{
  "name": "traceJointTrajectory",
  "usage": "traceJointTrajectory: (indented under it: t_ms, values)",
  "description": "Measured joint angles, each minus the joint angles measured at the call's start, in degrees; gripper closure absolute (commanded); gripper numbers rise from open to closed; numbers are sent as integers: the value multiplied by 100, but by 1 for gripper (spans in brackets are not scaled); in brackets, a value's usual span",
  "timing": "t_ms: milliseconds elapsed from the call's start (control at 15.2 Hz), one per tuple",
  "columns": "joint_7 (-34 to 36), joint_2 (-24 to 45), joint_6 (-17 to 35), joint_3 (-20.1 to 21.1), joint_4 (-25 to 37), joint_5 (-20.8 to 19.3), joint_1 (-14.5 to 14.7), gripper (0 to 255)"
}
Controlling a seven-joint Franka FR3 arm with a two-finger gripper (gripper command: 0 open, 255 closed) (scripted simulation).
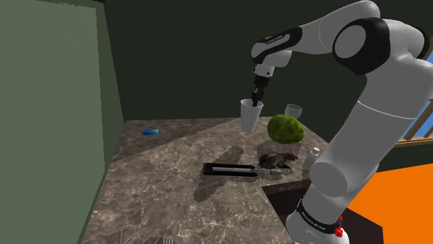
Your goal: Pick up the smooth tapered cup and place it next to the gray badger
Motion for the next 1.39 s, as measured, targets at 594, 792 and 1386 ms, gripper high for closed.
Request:
traceJointTrajectory:
  t_ms: [594,792,1386]
  values:
    - [-115,215,656,-4,-457,91,-5,255]
    - [-169,324,871,-7,-573,136,-11,255]
    - [-170,341,925,-2,-605,147,-6,0]
